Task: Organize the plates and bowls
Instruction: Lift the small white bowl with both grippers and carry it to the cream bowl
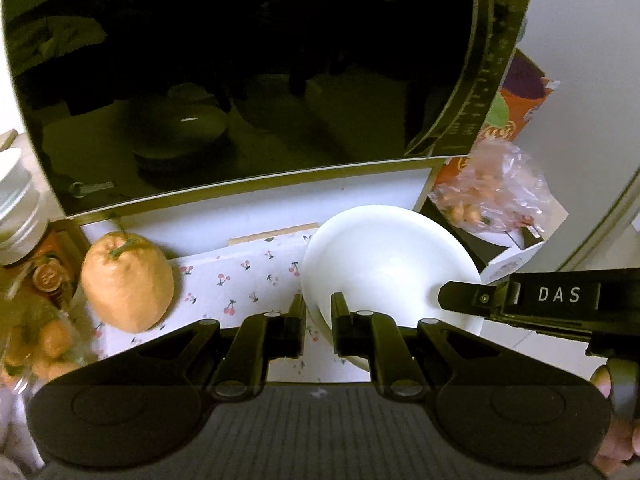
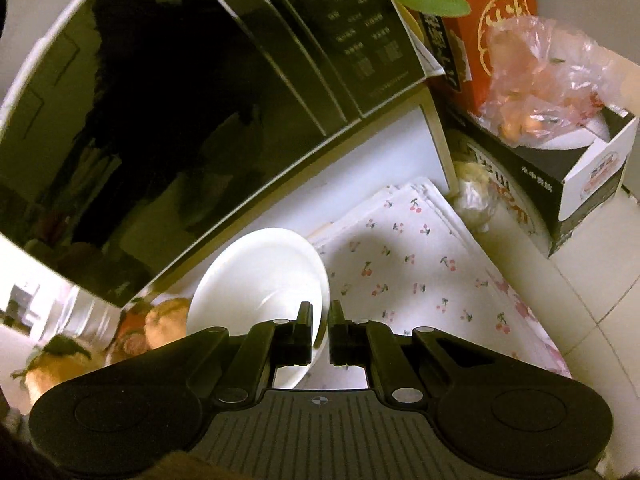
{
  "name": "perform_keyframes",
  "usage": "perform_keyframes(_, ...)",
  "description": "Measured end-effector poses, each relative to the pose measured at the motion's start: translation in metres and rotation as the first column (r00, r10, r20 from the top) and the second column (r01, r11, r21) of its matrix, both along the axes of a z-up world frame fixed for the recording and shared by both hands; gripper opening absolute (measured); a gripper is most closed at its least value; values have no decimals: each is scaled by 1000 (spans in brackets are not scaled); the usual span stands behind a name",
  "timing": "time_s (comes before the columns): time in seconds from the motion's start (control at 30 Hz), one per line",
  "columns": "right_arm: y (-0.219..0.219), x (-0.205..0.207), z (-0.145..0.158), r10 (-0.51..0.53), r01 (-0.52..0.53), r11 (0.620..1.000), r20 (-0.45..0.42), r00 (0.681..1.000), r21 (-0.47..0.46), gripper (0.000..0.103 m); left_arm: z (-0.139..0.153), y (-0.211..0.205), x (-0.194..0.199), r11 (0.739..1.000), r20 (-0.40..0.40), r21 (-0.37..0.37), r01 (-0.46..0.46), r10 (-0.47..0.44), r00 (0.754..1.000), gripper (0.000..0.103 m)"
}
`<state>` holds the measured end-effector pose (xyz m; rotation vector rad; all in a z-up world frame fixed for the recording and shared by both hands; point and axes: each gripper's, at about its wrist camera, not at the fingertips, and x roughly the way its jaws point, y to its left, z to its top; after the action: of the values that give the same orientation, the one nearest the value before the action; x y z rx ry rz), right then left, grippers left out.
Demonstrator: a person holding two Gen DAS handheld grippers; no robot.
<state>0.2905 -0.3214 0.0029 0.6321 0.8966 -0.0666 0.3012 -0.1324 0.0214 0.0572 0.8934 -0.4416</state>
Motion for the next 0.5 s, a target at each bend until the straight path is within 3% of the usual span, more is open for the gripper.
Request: perform_keyframes(0.5, 24, -68, 33, 20, -20, 1000, 2, 1000, 11, 8, 29, 29, -66, 1000, 12, -5, -22, 22, 1000, 12)
